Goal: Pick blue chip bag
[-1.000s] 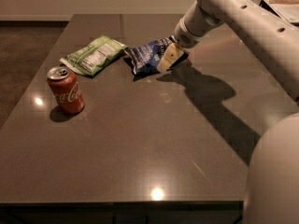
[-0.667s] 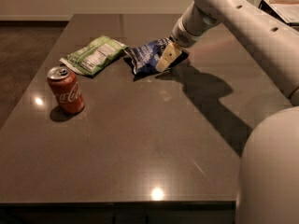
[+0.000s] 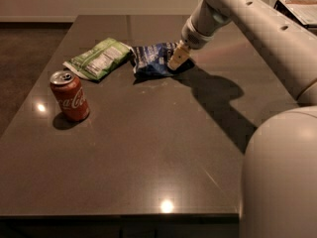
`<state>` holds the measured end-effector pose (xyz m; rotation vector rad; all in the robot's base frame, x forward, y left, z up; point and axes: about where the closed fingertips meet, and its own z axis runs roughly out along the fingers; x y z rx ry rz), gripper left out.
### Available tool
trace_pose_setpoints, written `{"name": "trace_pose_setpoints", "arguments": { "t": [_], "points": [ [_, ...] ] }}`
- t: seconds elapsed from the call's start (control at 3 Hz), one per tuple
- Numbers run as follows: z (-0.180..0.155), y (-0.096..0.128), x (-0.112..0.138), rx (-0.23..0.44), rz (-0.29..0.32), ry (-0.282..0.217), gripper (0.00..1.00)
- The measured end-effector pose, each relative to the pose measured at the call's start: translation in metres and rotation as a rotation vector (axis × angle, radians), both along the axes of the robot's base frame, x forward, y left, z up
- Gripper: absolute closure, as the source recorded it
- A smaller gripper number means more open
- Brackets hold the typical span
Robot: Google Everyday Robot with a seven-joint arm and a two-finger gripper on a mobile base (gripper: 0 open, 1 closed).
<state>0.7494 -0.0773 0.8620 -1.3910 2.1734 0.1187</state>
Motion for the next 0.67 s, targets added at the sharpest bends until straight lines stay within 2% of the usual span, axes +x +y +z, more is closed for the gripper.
{"name": "trace_pose_setpoints", "arguments": {
  "t": [0.33, 0.67],
  "points": [
    [0.001, 0.002, -0.005, 0.001, 0.017, 0.020, 0.64],
    [0.026, 0.009, -0.025, 0.035, 0.070, 0.025, 0.95]
  ]
}}
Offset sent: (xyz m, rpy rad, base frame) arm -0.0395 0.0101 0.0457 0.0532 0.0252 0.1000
